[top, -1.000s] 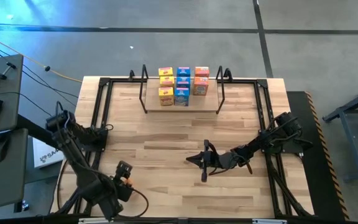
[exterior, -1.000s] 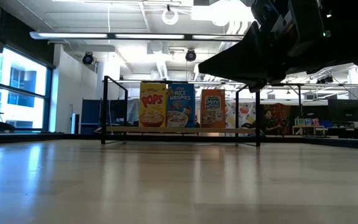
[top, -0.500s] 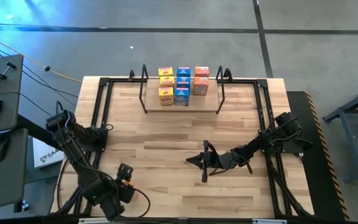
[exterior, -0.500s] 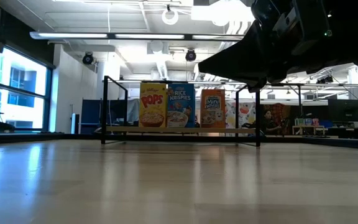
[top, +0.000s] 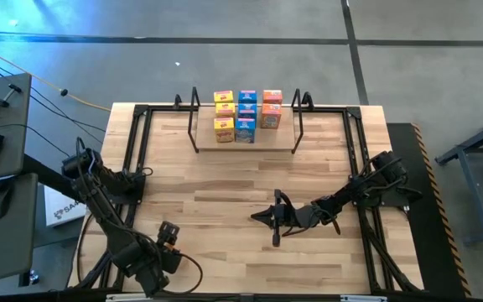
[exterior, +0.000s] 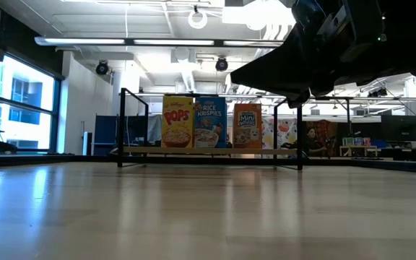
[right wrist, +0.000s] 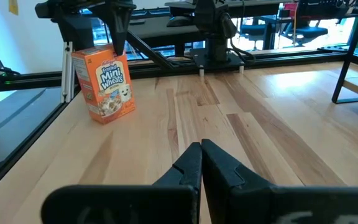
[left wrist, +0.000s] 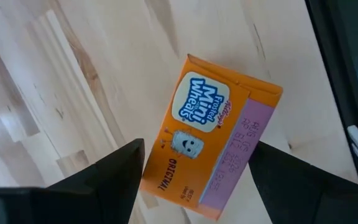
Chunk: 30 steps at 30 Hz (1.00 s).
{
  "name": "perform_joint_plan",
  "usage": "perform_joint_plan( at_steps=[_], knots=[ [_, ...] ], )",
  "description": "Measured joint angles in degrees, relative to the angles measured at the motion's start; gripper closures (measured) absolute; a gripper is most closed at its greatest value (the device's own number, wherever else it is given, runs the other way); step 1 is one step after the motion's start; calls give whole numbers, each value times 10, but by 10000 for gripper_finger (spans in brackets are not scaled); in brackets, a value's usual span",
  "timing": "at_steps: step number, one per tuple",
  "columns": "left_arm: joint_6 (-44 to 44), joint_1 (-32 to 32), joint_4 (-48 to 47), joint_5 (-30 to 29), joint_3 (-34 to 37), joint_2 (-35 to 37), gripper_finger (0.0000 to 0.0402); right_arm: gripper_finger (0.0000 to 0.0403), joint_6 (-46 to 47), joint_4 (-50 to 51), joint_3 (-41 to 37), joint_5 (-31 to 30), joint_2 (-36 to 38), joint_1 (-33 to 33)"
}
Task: Stack cereal on shelf
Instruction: Put the orange cereal box on the shelf aligned with the other orange cereal boxes
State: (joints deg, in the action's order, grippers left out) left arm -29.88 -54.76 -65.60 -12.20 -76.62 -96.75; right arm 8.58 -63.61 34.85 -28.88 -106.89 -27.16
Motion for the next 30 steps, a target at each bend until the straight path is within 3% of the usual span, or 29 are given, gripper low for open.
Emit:
perform_joint_plan(
  at_steps=[7, 21, 30],
  knots=[
    [-71, 1, 13, 0, 0, 0, 128, 403, 2, 0, 0, 0, 0, 0],
    [-25, 16, 29, 36, 0, 0, 124, 403, 4, 0, 0, 0, 0, 0],
    [-14, 16, 23, 23, 0, 0, 52, 403, 4, 0, 0, 0, 0, 0]
  ],
)
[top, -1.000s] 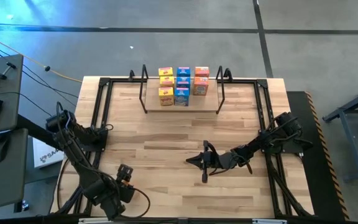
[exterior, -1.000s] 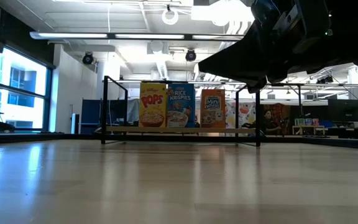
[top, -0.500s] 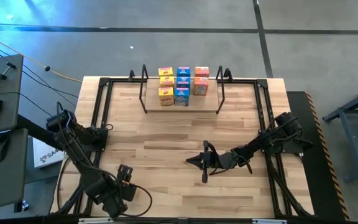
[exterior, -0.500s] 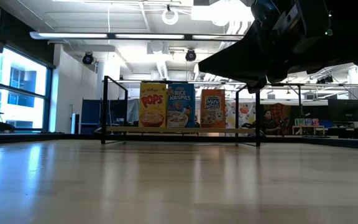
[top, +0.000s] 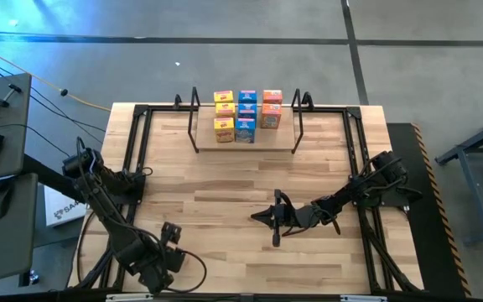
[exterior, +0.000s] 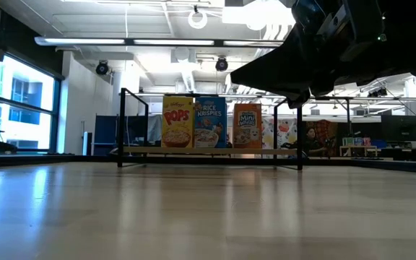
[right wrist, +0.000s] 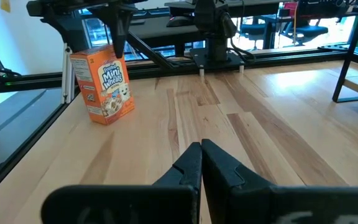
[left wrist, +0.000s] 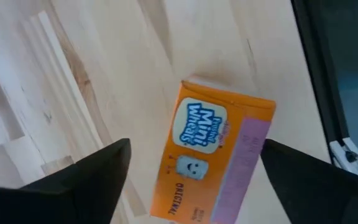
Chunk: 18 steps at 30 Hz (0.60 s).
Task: Stack cereal on shelf
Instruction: Put the orange cereal box on the shelf aligned with the other orange cereal boxes
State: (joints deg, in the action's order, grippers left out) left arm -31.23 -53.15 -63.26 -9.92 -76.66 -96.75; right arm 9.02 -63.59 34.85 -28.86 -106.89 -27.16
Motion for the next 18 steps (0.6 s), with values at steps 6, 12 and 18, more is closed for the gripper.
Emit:
perform_joint_plan(
  at_steps=[6, 12, 18],
  knots=[
    [-4, -2, -2, -17, 0, 0, 24, 403, 0, 0, 0, 1, 0, 0],
    [-30, -5, -6, 7, 0, 0, 23, 403, 0, 0, 0, 2, 0, 0],
    [-76, -5, -29, 15, 0, 0, 42, 403, 0, 0, 0, 5, 0, 0]
  ],
)
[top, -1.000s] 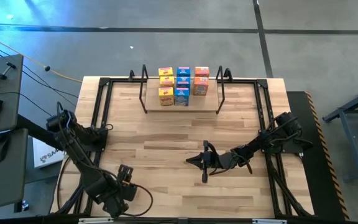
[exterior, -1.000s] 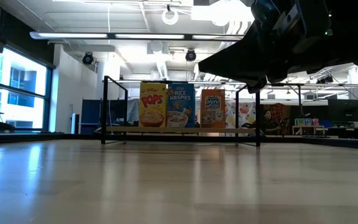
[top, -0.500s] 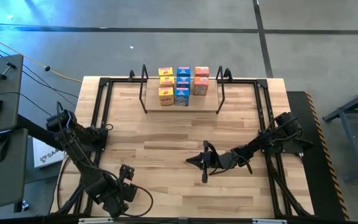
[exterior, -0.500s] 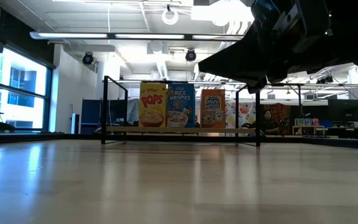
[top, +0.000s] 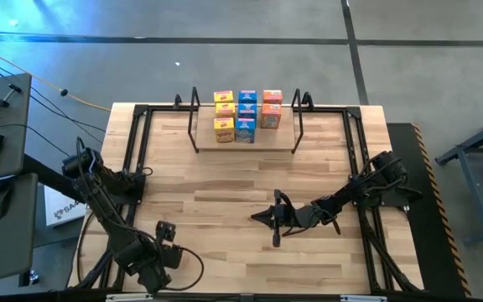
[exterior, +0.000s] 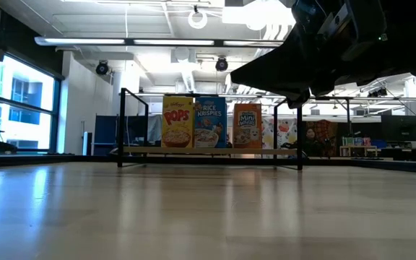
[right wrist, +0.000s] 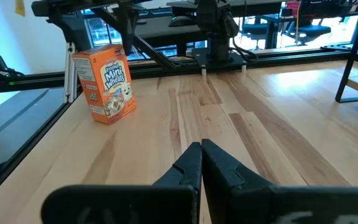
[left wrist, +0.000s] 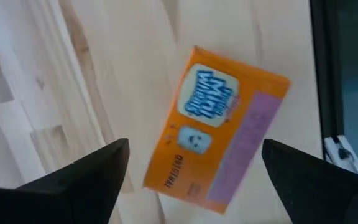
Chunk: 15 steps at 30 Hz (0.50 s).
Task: Stack cereal on shelf
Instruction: Put the orange cereal box on the shelf aligned with the other orange cereal boxes
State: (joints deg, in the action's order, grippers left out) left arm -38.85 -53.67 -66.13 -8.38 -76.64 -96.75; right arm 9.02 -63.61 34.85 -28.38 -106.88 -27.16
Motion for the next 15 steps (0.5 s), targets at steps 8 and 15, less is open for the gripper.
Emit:
perform_joint_plan(
  at_steps=[8, 15],
  knots=[
    [-16, -1, 1, 6, 56, 0, 107, 403, 0, 0, 0, 1, 0, 0],
    [7, 0, 0, 3, 44, 7, 160, 403, 0, -1, 0, 1, 0, 0]
  ],
)
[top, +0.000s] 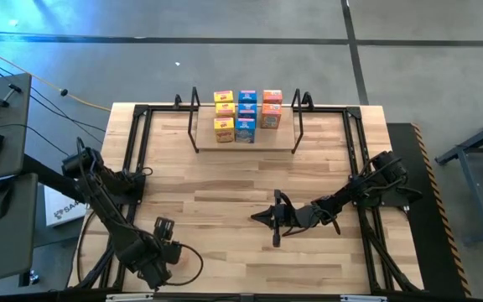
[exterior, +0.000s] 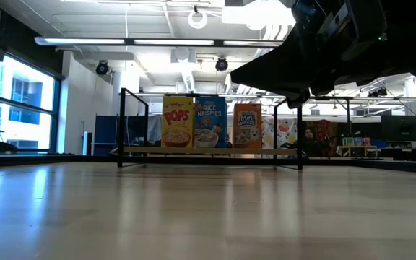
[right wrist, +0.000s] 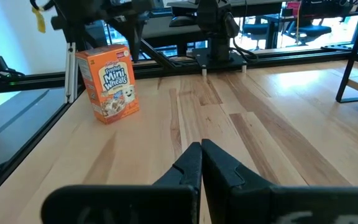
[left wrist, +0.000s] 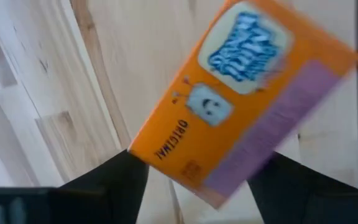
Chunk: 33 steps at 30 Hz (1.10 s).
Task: Stack cereal on shelf
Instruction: Put the orange cereal box on the shelf aligned with the other orange cereal boxes
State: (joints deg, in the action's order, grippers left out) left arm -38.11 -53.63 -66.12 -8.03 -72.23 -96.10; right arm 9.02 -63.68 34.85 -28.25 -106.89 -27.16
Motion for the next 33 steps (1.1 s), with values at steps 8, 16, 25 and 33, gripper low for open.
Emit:
perform_joint_plan(
  at_steps=[8, 16, 25, 33],
  knots=[
    [17, 24, 4, -16, -6, 31, 211, 403, 1, -3, 0, 2, 0, 0],
    [28, 22, 12, -15, -6, 22, 213, 403, 0, -3, 0, 8, 0, 0],
    [24, 17, -25, -21, -20, 16, 185, 403, 0, -3, 0, 23, 0, 0],
    [105, 4, -41, -29, -43, 16, 168, 403, 1, 0, 0, 23, 0, 0]
  ],
)
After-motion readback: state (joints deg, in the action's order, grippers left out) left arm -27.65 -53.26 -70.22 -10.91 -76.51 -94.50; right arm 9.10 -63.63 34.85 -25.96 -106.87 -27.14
